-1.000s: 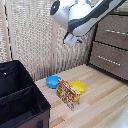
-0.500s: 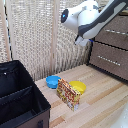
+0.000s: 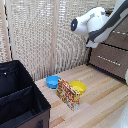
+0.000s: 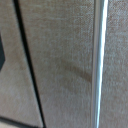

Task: Kindly move your gripper toward the top drawer's handle. With caution, hold the handle robustly using your gripper and pull open the top drawer. Let the handle go. Relocate your gripper to the bowl placed in the background. Gently hold the bowl using your gripper. Bring the gripper and the bowl to the ajar drawer. Softly release the bowl into it.

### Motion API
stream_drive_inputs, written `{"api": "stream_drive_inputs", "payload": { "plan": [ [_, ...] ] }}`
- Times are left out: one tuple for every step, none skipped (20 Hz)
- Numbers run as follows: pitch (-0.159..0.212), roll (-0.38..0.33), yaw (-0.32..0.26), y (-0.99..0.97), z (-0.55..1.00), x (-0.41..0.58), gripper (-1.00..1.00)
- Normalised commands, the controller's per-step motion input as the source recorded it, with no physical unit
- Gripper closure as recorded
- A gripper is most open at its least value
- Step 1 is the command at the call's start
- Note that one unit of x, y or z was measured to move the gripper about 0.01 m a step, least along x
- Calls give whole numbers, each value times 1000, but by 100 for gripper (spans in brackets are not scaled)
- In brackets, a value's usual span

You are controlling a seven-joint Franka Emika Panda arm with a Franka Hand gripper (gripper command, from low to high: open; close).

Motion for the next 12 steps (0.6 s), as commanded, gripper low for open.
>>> {"api": "stream_drive_inputs", "payload": {
  "plan": [
    [0,-108,45,-671,154,-26,-100],
    [0,-85,39,-660,186,0,-100],
    [0,-54,36,-631,189,0,-100],
    [0,-31,33,-574,206,0,100],
    [2,32,0,-414,203,40,100],
    [0,71,0,-326,131,0,100],
    [0,61,0,-177,14,0,100],
    [0,0,0,-43,0,0,100],
    [0,0,0,0,0,0,100],
    [0,0,0,0,0,0,100],
    [0,0,0,0,0,0,100],
    [0,0,0,0,0,29,100]
  ]
}}
